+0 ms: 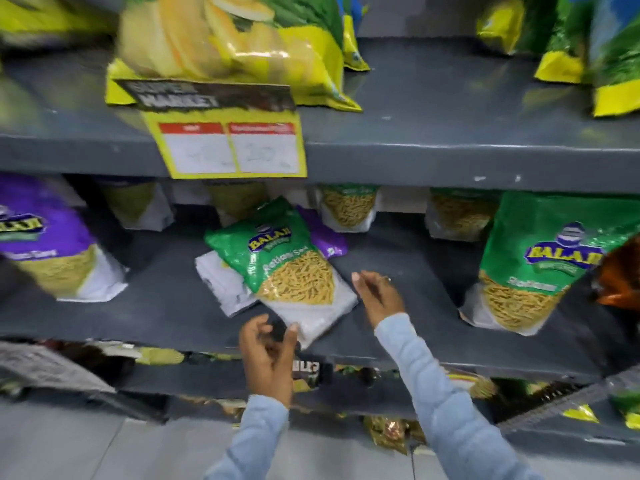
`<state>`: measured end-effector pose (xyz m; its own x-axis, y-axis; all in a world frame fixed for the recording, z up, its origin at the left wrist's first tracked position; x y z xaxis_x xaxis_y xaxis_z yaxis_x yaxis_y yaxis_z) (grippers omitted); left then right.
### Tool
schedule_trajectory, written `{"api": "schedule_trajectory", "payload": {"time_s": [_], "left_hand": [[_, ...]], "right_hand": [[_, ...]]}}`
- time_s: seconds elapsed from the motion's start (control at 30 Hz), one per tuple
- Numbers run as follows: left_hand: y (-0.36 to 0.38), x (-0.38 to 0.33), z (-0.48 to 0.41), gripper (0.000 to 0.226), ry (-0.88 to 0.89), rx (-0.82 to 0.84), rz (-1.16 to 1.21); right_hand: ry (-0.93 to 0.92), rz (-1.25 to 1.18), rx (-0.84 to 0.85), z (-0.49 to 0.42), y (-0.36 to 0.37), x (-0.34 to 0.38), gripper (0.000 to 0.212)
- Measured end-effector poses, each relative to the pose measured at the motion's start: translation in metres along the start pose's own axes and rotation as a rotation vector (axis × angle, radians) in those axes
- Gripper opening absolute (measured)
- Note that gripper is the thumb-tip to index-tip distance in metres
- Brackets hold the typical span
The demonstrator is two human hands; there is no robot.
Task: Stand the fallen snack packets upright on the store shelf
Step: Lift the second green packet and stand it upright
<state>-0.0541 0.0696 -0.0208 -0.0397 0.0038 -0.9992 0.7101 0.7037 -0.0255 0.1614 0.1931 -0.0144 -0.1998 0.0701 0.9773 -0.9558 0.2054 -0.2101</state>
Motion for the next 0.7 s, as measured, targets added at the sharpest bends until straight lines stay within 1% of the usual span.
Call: {"api": "schedule_trajectory", "payload": {"time_s": [0.03,0.1,0.13,0.2,0.23,0.27,0.33,0.4,0.47,0.53,0.63,0.7], "left_hand": [[0.002,0.008,-0.006,0.034,-0.101,0.01,0.0],[0.011,0.022,-0.013,0.034,-0.313,0.099,0.003],[0.017,0.024,-0.015,0.032,-0.383,0.163,0.002],[0.029,0.02,-0.016,0.018,-0.435,0.282,0.01],[0.032,0.017,-0.017,0.011,-0.443,0.317,0.024],[0.033,0.013,-0.018,0.008,-0.449,0.343,0.05],[0.032,0.011,-0.017,0.013,-0.462,0.382,0.102],[0.026,0.009,-0.014,0.017,-0.465,0.427,0.093],[0.016,0.006,-0.013,0.027,-0.445,0.47,0.082],[0.009,-0.003,-0.012,0.032,-0.395,0.515,0.091],[0.001,-0.019,-0.014,0.029,-0.322,0.574,0.087],[-0.003,-0.03,-0.016,0.028,-0.29,0.606,0.099]], "right_hand": [[0.082,0.026,0.074,-0.013,0.017,-0.007,0.034],[0.244,0.086,0.214,-0.033,0.05,-0.022,0.044],[0.299,0.108,0.257,-0.038,0.061,-0.028,0.048],[0.353,0.137,0.303,-0.043,0.073,-0.037,0.053],[0.366,0.144,0.313,-0.043,0.075,-0.041,0.053],[0.37,0.151,0.314,-0.041,0.073,-0.042,0.047],[0.365,0.146,0.312,-0.031,0.065,-0.041,0.031],[0.35,0.066,0.339,-0.012,0.056,-0.035,0.026],[0.31,-0.025,0.393,0.014,0.049,-0.021,0.033],[0.277,-0.117,0.399,0.036,0.039,-0.009,0.036],[0.218,-0.223,0.365,0.062,0.027,0.011,0.026],[0.17,-0.271,0.352,0.074,0.021,0.023,0.032]]}}
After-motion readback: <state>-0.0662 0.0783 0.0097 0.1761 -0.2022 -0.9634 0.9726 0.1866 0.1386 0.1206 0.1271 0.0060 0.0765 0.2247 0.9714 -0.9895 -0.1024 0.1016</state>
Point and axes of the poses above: each hand's wrist, its own z-axis away from the middle knuckle, its own y-axis out of the palm, x = y × z, the point moved 9 cm from there along -z, towards the middle knuckle, and after that the axes turned 8 degrees about -x, right-handed, at the moved point
